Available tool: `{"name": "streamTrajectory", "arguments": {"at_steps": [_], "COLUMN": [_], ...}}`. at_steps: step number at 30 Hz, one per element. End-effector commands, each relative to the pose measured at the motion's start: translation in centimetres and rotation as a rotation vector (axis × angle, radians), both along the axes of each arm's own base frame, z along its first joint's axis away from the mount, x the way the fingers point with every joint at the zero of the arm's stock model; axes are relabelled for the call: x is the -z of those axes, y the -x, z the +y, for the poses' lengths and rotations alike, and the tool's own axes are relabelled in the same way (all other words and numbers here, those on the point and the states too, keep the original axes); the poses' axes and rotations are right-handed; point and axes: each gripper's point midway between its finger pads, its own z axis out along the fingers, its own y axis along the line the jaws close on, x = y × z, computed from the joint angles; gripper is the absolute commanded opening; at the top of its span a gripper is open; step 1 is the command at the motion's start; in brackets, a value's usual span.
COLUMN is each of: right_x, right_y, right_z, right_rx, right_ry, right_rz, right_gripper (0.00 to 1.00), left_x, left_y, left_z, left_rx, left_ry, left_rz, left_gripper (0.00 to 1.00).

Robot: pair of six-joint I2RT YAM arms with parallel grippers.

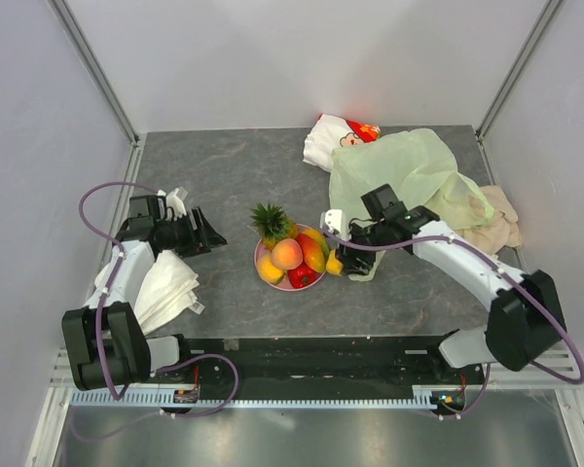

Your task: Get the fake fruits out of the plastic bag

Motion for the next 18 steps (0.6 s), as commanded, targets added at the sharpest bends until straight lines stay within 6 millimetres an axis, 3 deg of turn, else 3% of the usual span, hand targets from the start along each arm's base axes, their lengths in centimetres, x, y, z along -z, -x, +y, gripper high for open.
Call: {"name": "streamTrajectory", "arguments": {"at_steps": [1,3,6,13,14,18], "right_x": [-7.1,-8.8,-9.8,-9.5,-8.7,-9.5], "right_y": [0.7,0.1,-1.5,-5.0,-5.5,-7.0], "right_z": [0.5,1.3,2.7,5.2,5.5,6.7], "right_rx": [-0.051,-0.040,-0.010,0.018,0.022,0.017], "right_ry": [-0.084,-0.123,-0.151,-0.188,-0.181,-0.205], "right_rz": [-0.077,-0.080,-0.054,-0.041,-0.018,-0.023], "right_gripper": [0.59,0.60,0.60,0.62,0.62,0.62], "left_x": [-0.2,-0.1,-0.1,-0.4,-0.3,-0.3], "left_y": [-0.9,-1.1,-1.1,-0.9,-0.8,-0.5], "left_z": [0.3,0.3,0.2,0.1,0.1,0.1], "left_rx": [0.011,0.009,0.009,0.009,0.008,0.009], "left_ry": [-0.008,-0.004,0.004,0.007,0.004,-0.001], "left_rz": [-0.032,-0.029,-0.027,-0.035,-0.032,-0.034], "left_gripper": [0.70,0.70,0.70,0.70,0.70,0.70]}}
